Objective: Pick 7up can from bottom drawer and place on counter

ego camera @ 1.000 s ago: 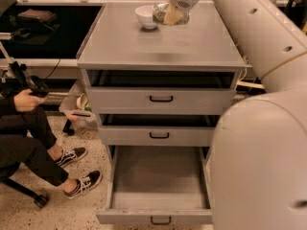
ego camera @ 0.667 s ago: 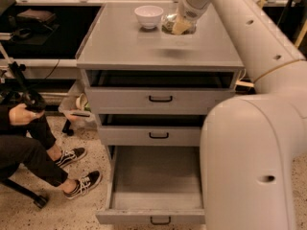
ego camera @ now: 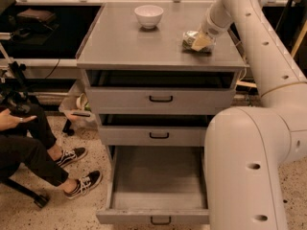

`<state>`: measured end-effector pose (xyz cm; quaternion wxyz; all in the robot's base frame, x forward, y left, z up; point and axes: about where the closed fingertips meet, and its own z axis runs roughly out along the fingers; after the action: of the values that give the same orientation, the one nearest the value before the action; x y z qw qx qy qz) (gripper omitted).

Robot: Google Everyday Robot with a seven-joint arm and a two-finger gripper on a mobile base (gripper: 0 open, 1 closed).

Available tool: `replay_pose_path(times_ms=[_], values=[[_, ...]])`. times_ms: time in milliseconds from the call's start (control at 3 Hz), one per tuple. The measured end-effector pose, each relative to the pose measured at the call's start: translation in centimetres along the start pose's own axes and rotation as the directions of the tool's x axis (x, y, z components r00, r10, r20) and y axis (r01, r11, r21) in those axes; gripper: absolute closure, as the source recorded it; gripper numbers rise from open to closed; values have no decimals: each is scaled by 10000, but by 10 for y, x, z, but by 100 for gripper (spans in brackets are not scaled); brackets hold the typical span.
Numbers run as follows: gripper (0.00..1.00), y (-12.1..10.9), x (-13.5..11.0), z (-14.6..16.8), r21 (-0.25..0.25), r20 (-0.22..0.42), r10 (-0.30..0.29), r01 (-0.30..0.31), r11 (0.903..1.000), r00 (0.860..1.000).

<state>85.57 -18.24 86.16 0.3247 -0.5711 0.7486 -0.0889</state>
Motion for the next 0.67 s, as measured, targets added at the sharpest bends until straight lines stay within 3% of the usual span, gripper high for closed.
replay_pose_path(times_ms=[667], values=[[58,0,2,4,-30,27,46,-46,10000,10000]])
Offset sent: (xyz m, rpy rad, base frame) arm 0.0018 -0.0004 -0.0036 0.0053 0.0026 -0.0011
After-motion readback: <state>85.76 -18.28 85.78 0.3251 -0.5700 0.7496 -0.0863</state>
